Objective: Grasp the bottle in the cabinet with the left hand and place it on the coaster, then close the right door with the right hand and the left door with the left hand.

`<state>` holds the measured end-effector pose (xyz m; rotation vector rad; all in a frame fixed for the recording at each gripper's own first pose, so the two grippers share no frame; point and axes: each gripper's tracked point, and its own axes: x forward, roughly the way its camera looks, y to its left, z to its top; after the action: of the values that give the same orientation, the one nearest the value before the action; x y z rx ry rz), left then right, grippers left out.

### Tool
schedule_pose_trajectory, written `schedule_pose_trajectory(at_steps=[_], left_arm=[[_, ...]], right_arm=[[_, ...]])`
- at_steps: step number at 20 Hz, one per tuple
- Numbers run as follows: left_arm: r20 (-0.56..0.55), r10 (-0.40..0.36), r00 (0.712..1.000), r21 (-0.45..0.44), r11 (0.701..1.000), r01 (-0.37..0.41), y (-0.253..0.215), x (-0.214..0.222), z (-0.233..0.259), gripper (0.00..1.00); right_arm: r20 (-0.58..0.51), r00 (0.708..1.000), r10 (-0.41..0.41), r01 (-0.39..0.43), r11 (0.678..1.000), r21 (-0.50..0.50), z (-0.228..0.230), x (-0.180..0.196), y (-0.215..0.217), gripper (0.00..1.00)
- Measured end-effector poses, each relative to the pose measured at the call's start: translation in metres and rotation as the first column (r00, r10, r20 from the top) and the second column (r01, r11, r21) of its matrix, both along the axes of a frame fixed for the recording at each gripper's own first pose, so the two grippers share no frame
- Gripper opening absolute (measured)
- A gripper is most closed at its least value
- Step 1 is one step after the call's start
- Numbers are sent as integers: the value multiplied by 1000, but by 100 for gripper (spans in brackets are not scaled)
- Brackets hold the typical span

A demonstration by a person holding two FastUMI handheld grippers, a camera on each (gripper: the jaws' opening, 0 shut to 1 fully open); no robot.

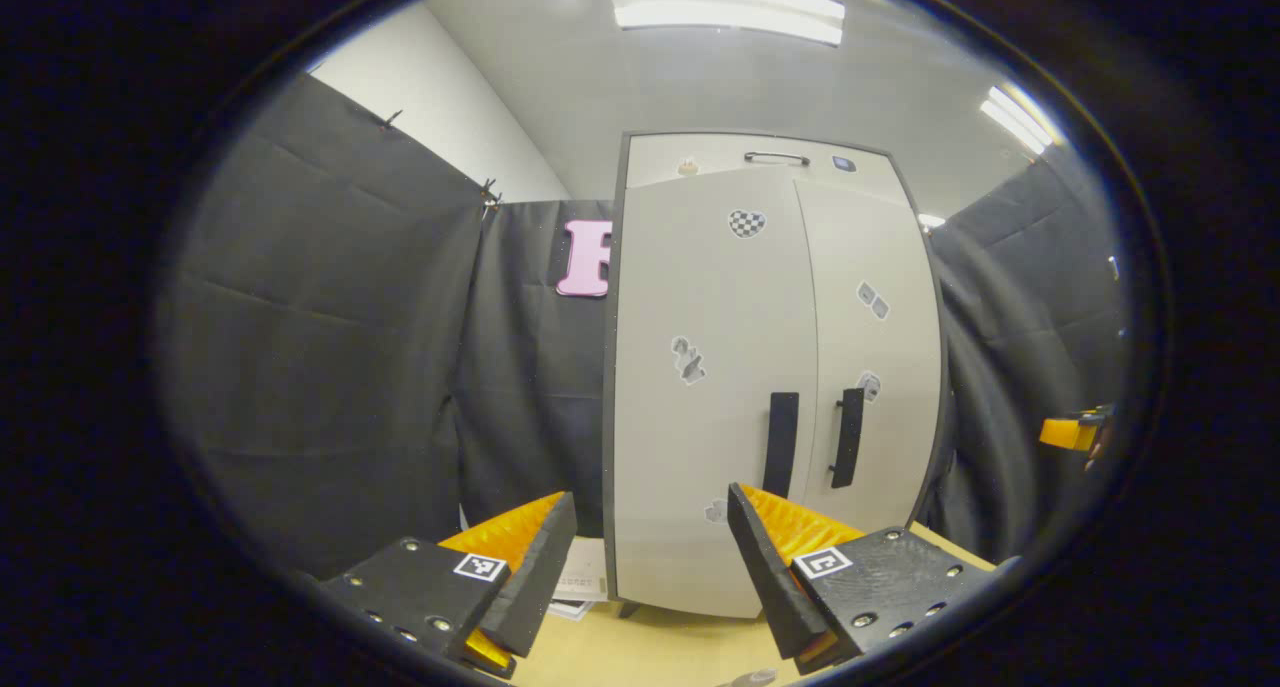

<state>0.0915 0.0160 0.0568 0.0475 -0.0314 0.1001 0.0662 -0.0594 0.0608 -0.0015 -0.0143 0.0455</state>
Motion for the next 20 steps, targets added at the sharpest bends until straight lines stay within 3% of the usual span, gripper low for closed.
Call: schedule_pose_trajectory(at_steps=[4,5,6,7,8,9,10,11,17,18,19,20], left_arm=[[-12,-59,998,-37,998,59,-1,19,-11,95],[-15,-89,996,-47,995,88,-6,24,-14,96],[-21,-108,994,-47,993,106,-8,26,-17,96],[-26,-117,993,-39,992,116,-7,26,-18,96],[-26,-125,992,-27,992,124,-8,26,-19,88],[-27,-135,990,-19,991,134,-10,28,-20,88],[-27,-148,989,-16,989,147,-12,28,-22,88],[-29,-158,987,-16,987,158,-15,29,-23,88],[-50,-178,983,32,983,179,-20,33,-35,88],[-60,-179,982,35,983,182,-20,33,-41,95],[-69,-183,981,31,982,185,-21,34,-46,95],[-78,-187,979,19,982,189,-20,30,-51,95]], right_arm=[[-20,998,-62,62,998,2,-16,-19,3,98],[-28,997,-76,76,997,9,-19,-22,3,92],[-30,995,-92,92,996,14,-21,-26,2,98],[-30,994,-106,106,994,18,-21,-29,0,93],[-31,992,-119,120,993,21,-22,-31,0,98],[-32,991,-132,132,991,21,-24,-34,-1,98],[-30,989,-143,144,989,21,-25,-36,-3,92],[-32,988,-153,153,988,20,-26,-38,-3,98],[-41,984,-173,174,985,10,-30,-40,-1,98],[-48,984,-173,173,985,10,-33,-40,0,98],[-56,983,-174,175,984,10,-35,-40,1,93],[-62,982,-176,177,984,16,-37,-39,0,98]])
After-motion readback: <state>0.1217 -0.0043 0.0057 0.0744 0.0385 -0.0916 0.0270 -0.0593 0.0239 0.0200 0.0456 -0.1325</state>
